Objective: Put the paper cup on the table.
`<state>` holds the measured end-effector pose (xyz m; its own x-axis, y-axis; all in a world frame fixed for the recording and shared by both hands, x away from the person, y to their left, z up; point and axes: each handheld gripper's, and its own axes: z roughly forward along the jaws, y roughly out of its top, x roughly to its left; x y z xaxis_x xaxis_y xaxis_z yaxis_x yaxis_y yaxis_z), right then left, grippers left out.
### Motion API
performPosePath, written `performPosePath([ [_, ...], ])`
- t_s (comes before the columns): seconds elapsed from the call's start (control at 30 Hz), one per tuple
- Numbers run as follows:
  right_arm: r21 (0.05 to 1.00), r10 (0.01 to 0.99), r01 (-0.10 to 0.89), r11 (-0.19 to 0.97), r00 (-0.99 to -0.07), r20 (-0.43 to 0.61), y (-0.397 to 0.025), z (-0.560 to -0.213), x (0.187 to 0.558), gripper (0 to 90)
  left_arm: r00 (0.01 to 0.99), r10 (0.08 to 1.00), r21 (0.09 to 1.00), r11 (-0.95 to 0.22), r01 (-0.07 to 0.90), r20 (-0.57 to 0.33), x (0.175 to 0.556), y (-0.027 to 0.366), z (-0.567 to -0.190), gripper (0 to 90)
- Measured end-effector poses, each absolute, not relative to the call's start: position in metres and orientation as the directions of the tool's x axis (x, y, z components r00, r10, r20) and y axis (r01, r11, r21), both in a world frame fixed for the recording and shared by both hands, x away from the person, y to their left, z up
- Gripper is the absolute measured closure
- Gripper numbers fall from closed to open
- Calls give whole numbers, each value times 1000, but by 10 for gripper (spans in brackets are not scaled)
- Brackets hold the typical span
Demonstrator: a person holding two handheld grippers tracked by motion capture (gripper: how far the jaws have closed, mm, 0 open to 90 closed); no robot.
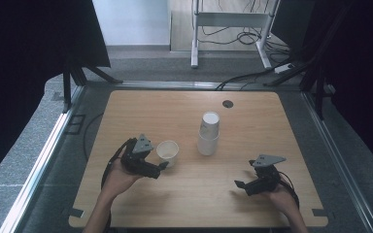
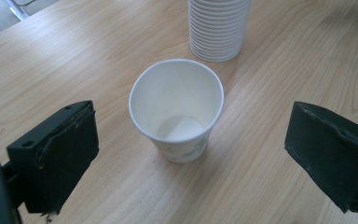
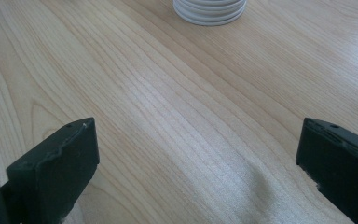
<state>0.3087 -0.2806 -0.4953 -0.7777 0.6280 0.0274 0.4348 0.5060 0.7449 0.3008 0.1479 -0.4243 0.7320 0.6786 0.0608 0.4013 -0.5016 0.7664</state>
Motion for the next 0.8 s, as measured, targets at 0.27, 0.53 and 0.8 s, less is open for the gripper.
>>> performPosePath([
  [0.27,739,622,434,516,-782,25,-279,-497,308,0,721,690,783,-483,393,65,281,158,-442,4],
  [0.53,736,626,443,512,-779,33,-278,-500,306,0,699,712,782,-471,409,63,270,161,-473,0],
  [0.8,723,629,453,522,-776,32,-279,-505,306,0,666,742,749,-481,456,71,270,164,-494,0],
])
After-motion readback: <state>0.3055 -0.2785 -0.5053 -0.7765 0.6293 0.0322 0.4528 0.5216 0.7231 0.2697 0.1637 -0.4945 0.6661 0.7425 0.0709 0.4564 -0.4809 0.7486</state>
